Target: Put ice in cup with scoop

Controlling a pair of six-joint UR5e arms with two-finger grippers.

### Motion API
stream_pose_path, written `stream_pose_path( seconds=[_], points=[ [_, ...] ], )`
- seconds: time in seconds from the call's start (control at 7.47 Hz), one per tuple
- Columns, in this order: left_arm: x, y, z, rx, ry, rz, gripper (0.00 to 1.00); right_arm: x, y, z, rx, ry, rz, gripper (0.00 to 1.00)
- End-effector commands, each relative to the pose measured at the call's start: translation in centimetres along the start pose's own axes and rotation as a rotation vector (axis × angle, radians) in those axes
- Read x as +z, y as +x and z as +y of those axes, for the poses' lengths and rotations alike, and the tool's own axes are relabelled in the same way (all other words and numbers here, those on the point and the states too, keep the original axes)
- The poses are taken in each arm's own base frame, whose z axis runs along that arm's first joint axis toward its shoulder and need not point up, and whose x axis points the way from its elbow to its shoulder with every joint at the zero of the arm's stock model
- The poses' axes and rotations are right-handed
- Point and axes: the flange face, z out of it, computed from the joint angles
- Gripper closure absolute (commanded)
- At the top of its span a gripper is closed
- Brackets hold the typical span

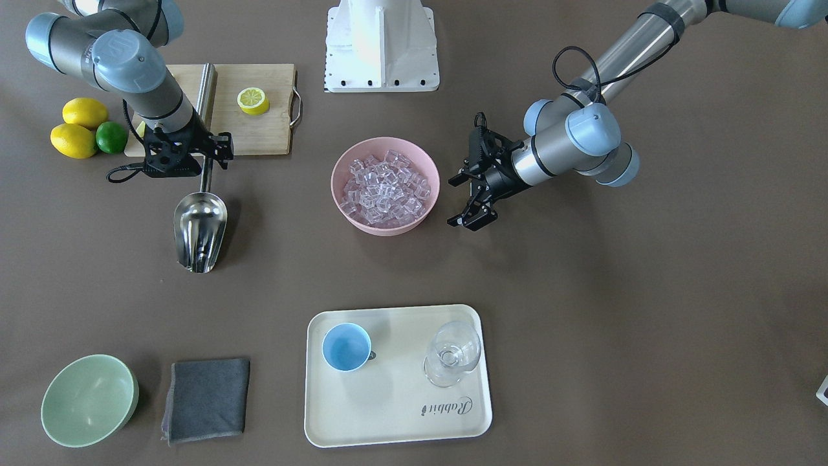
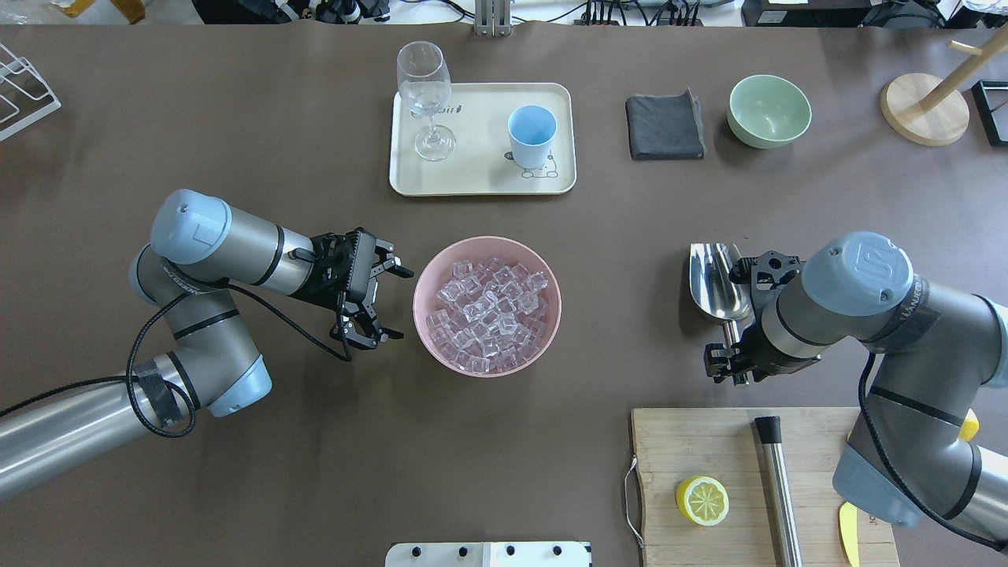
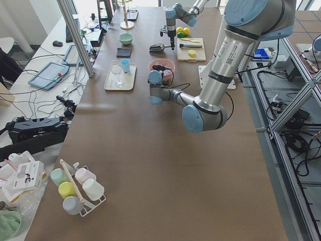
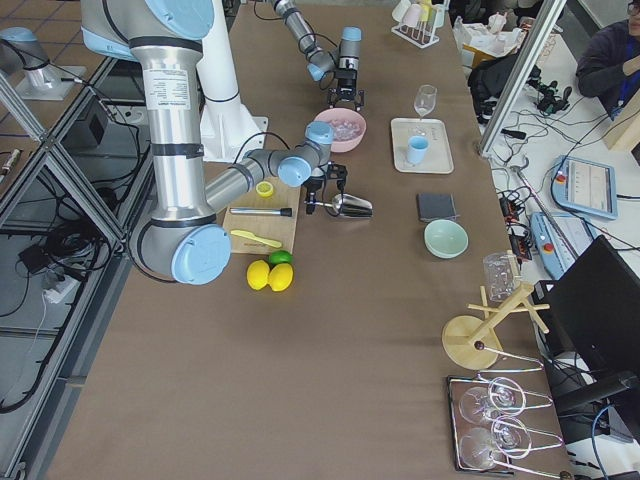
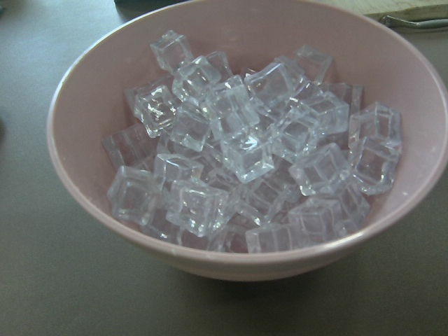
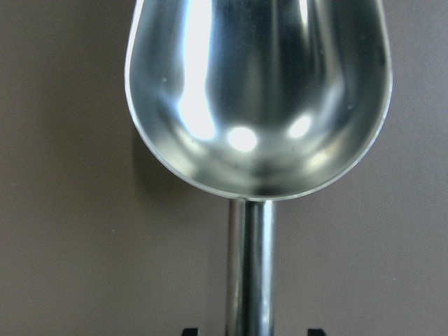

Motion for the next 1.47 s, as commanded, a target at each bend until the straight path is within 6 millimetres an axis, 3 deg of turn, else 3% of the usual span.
stream_pose_path(
  seconds=[0.0,0.94,1.07,1.34],
  points=[
    [0.82,0.46,-0.67,0.003,0.005,-0.004,0.02,0.02,-0.02,-0.09,0.001,0.001,0.000,0.41],
    [0.77,0.44,-0.84,0.002,0.012,-0.008,0.02,-0.07,-0.49,-0.50,0.020,0.001,0.005,0.50],
    [0.79,0.35,-0.93,0.003,0.012,-0.015,0.02,-0.07,-0.50,-0.50,0.020,0.001,0.005,0.58],
    [0.77,0.30,-0.81,0.001,0.009,-0.022,0.02,-0.15,-0.55,-0.48,0.017,0.002,0.003,1.00]
  ],
)
